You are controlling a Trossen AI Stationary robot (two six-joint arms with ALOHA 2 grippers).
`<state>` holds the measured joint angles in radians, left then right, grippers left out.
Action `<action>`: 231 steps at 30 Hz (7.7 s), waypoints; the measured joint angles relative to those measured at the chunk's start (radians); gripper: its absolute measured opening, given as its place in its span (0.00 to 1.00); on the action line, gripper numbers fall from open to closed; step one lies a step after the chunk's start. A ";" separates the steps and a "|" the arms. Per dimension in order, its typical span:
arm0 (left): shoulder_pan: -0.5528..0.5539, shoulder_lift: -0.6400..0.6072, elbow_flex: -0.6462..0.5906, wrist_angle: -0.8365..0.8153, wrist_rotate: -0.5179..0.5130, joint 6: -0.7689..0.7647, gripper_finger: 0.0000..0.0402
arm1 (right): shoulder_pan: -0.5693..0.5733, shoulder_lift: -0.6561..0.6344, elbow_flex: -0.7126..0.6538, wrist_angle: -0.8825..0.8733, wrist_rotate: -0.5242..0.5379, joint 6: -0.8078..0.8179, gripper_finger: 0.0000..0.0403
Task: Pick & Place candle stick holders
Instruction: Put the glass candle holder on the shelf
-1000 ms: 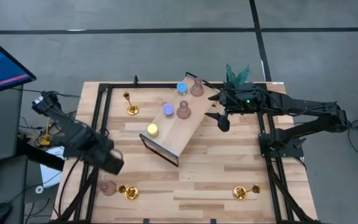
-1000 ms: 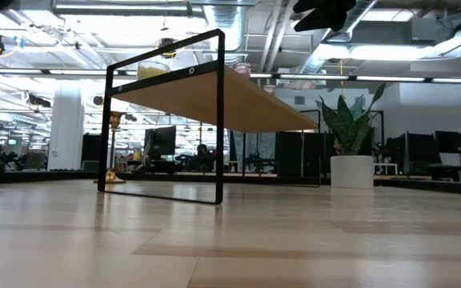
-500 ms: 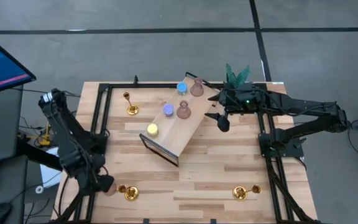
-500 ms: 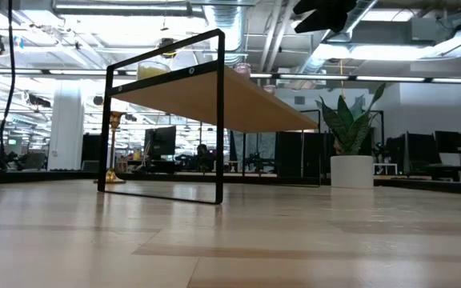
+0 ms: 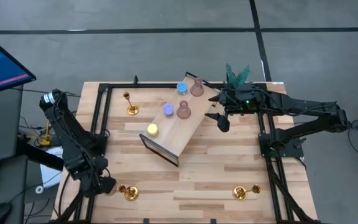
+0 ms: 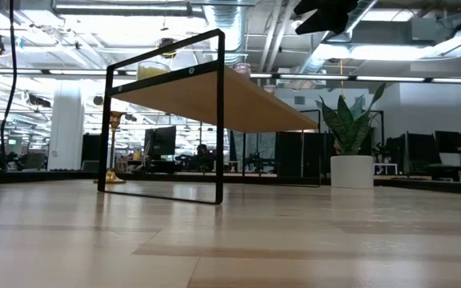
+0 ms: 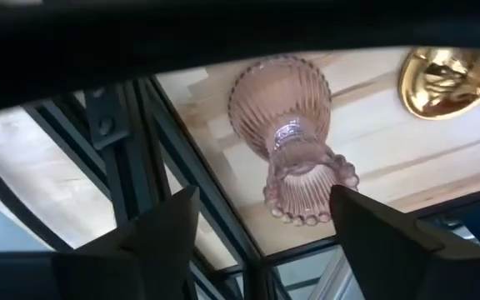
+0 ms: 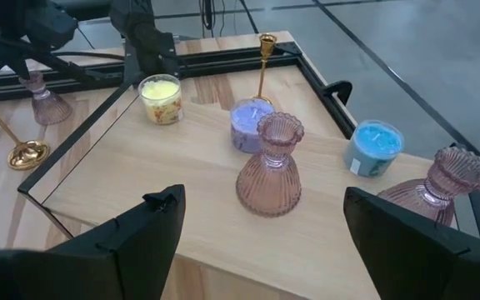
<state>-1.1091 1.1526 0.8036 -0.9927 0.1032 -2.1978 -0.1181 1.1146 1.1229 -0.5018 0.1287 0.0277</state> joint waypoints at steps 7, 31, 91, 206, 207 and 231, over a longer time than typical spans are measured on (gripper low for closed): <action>0.000 0.000 -0.058 0.109 -0.028 0.002 0.50 | 0.007 0.000 0.000 -0.018 0.000 0.004 0.79; 0.000 -0.068 -0.128 0.181 -0.026 -0.015 0.07 | 0.026 0.000 0.000 -0.023 0.002 0.007 0.79; 0.766 -0.243 0.402 0.058 -0.521 0.417 0.07 | 0.147 0.680 0.657 0.163 -0.133 -0.249 0.79; 0.806 -0.167 0.403 0.287 -0.592 0.824 0.20 | 0.197 0.479 0.154 0.540 0.060 -0.026 0.20; 0.806 -0.167 0.402 0.288 -0.594 0.830 0.20 | 0.201 0.475 0.133 0.577 0.060 -0.026 0.20; 0.806 -0.169 0.402 0.299 -0.619 0.833 0.20 | 0.230 0.581 0.017 0.871 0.052 -0.046 0.19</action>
<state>-0.3027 0.9833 1.2053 -0.6933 -0.5153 -1.3650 0.1116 1.6956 1.1398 0.3690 0.1809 -0.0186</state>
